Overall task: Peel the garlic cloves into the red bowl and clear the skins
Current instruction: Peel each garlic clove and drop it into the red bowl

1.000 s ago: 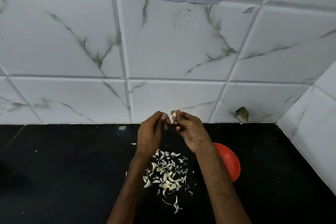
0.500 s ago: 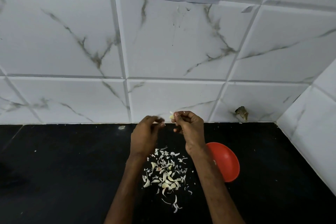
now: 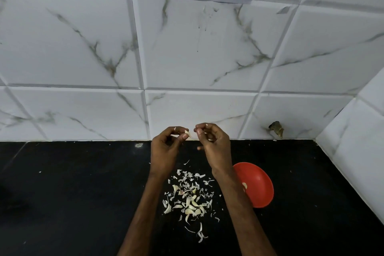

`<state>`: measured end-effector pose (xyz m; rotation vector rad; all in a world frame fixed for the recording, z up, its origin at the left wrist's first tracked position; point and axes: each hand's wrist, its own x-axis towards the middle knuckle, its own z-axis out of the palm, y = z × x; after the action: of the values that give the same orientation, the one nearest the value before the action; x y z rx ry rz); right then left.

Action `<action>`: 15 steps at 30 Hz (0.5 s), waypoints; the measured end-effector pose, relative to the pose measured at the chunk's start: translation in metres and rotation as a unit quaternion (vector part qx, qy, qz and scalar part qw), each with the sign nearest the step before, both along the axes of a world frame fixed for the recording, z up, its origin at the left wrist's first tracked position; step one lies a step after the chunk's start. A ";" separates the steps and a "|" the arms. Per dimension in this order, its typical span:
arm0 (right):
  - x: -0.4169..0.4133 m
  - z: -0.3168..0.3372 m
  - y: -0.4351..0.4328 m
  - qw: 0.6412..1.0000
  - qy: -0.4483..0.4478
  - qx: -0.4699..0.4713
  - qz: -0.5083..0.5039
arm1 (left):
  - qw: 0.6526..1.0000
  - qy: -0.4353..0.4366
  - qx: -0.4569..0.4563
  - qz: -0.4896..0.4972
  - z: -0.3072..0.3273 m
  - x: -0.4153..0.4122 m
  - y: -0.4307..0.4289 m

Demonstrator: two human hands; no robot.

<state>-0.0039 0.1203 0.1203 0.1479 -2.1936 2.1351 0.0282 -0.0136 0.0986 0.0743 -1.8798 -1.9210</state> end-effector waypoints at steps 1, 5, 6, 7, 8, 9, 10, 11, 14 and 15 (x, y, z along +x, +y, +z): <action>0.000 0.001 0.000 1.000 0.011 -0.006 0.007 | 1.000 -0.004 0.001 0.002 0.000 0.000 -0.001; 0.000 0.002 -0.002 0.999 0.035 0.004 0.021 | 1.000 -0.004 -0.013 -0.010 0.001 0.000 -0.001; 0.000 0.002 -0.002 0.999 0.041 0.013 0.018 | 1.000 -0.004 -0.019 -0.013 0.001 0.000 0.000; 0.000 0.001 -0.003 0.999 0.046 0.023 0.012 | 1.000 -0.007 -0.019 -0.014 0.001 0.000 0.001; 0.000 0.001 -0.003 0.998 0.052 0.034 0.004 | 1.000 -0.013 -0.014 -0.012 0.001 0.000 0.002; 0.000 0.001 -0.004 0.997 0.059 0.046 -0.006 | 1.000 -0.021 -0.006 -0.011 0.001 -0.001 0.003; 0.000 0.001 -0.005 0.996 0.063 0.057 -0.013 | 0.999 -0.029 0.006 -0.013 0.000 -0.001 0.005; -0.001 0.000 -0.006 0.996 0.060 0.061 -0.018 | 0.999 -0.035 0.017 -0.018 0.000 -0.001 0.006; -0.003 -0.001 -0.008 0.998 0.031 0.044 -0.020 | 0.998 -0.040 0.043 -0.036 -0.001 -0.001 0.011; -0.004 -0.001 -0.008 0.999 0.026 0.039 -0.022 | 0.997 -0.040 0.044 -0.041 -0.001 -0.001 0.012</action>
<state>-0.0076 0.1121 0.1189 0.1557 -2.2311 2.0003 0.0274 -0.0015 0.0975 0.1032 -1.8751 -2.0856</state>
